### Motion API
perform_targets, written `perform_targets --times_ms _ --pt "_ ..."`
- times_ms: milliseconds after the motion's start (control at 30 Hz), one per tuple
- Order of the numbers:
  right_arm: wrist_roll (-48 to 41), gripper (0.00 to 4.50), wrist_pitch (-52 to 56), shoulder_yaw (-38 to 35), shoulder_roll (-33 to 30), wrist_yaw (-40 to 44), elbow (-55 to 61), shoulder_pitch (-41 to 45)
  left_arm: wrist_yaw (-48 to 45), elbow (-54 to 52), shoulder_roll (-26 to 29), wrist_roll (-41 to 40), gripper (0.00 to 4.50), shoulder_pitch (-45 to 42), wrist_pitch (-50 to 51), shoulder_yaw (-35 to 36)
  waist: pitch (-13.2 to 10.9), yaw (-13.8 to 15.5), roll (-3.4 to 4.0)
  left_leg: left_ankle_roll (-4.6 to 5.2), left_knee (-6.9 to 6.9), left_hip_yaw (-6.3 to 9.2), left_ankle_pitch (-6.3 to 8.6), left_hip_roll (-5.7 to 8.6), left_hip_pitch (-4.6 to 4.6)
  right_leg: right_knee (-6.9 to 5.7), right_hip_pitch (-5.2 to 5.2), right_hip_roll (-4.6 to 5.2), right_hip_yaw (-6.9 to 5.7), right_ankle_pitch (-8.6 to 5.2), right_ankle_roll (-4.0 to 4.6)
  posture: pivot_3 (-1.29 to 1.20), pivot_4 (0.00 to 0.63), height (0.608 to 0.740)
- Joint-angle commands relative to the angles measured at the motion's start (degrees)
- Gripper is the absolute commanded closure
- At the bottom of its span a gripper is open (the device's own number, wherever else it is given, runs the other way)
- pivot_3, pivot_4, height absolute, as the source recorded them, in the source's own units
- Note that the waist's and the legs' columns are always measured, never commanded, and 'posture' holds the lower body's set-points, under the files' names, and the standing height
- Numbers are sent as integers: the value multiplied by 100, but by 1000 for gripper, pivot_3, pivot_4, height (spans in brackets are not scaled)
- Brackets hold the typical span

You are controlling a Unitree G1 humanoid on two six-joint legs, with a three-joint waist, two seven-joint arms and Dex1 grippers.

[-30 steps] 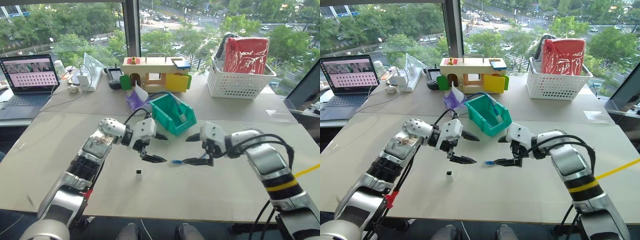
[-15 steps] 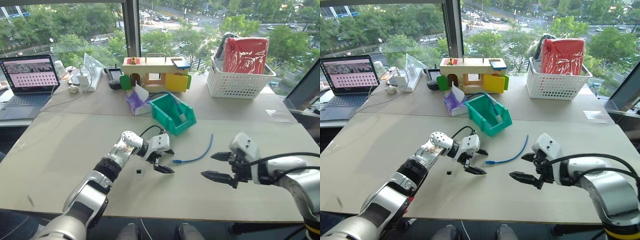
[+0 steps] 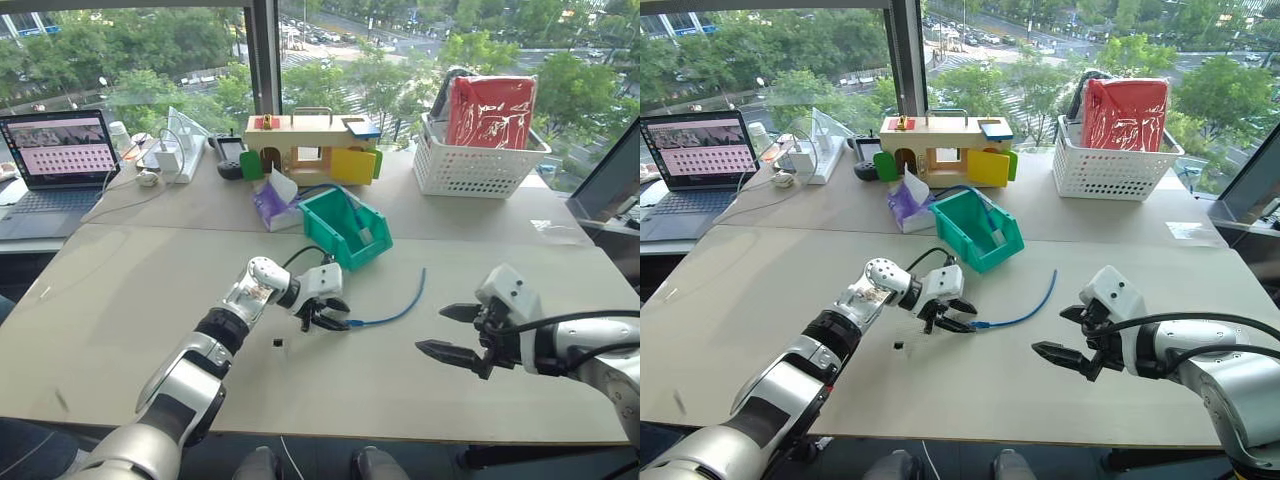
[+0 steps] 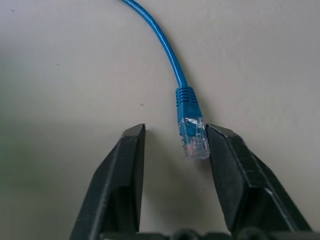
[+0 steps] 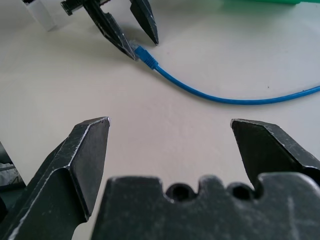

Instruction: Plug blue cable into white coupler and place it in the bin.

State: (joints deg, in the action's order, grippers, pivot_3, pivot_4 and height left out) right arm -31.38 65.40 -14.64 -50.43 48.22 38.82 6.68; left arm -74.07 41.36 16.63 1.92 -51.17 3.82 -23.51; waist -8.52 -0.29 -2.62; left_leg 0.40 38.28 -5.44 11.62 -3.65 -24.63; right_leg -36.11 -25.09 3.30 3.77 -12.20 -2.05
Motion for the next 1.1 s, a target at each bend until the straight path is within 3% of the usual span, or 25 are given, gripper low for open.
perform_targets --times_ms 33,167,400,567,667,867,1100 --pt "-222 0 26 -218 87 -149 10 -69 -92 -47 6 28 4265 47 66 25 0 -14 0 0 0 1 0 0 0 0 0 0 -1 0 0 0 150 737" --pt "-1107 0 697 -845 1312 -808 -22 106 -7 -515 -163 -247 4421 170 239 274 3 -37 -3 0 1 14 0 -2 -1 1 6 -5 -5 0 0 0 150 737" --pt "-2109 0 2623 -2631 4384 -2593 102 464 315 -2296 -388 -1215 4421 617 1927 892 5 -40 4 0 12 38 0 -5 -28 -7 -7 -7 -18 2 1 0 150 737" --pt "-3111 0 2565 -3597 6030 -3923 371 473 552 -3543 -274 -1524 4421 1122 2833 808 10 -56 36 0 11 50 0 -5 -30 -11 -8 -7 -22 1 1 0 150 737" --pt "-4478 0 1702 -3357 6755 -5330 404 108 733 -4088 -258 -1702 4421 1308 3263 803 9 -72 41 0 15 54 -2 -1 -29 -12 -4 -2 -20 2 -1 0 150 737" --pt "-6304 0 263 -1695 6262 -7451 283 -955 1073 -4485 -239 -2009 4421 1369 3914 822 13 -93 42 5 1 63 -5 2 -20 1 15 -4 -29 -8 1 0 150 737" --pt "-7427 0 -1437 -459 5147 -8443 316 -1436 1375 -4502 -296 -2098 4421 1343 3911 729 13 -236 47 12 -4 95 -9 8 -13 -2 16 -4 -9 -9 0 0 150 737"
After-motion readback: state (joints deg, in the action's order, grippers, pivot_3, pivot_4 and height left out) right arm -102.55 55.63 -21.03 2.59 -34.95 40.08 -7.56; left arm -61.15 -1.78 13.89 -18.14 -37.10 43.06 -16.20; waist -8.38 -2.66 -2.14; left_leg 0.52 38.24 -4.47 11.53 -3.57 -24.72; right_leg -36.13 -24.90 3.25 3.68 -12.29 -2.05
